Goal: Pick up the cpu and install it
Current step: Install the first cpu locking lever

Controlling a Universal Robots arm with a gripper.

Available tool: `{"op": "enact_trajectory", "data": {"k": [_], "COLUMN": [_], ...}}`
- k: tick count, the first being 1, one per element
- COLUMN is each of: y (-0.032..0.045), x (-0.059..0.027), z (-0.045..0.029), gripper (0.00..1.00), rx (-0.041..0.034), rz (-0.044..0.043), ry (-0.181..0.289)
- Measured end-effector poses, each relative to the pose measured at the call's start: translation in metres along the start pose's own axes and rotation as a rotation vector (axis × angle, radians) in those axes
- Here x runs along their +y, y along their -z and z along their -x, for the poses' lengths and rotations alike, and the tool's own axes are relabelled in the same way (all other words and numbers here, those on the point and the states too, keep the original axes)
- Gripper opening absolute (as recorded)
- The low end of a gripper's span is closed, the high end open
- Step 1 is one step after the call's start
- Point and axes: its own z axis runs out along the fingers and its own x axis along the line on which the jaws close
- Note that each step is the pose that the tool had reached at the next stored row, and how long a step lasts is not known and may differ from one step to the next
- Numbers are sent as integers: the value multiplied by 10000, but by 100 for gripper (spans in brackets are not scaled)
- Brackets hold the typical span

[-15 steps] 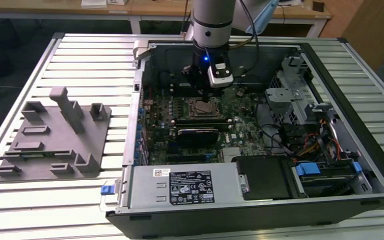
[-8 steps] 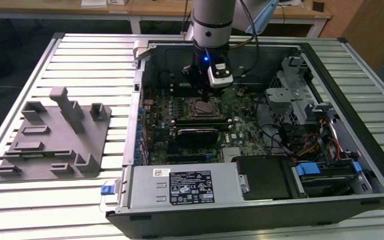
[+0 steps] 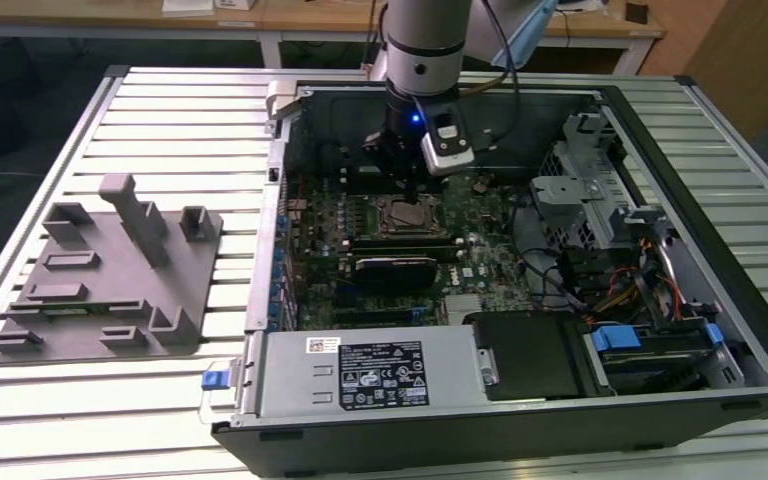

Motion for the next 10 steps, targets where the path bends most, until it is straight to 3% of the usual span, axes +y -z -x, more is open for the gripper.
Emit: {"op": "enact_trajectory", "data": {"k": [7,10], "y": [-3,-4], "x": [0,-21], "z": [0,4], "gripper": [11,11], "rx": [7,7], "rz": [76,82], "ry": [1159,1297]}}
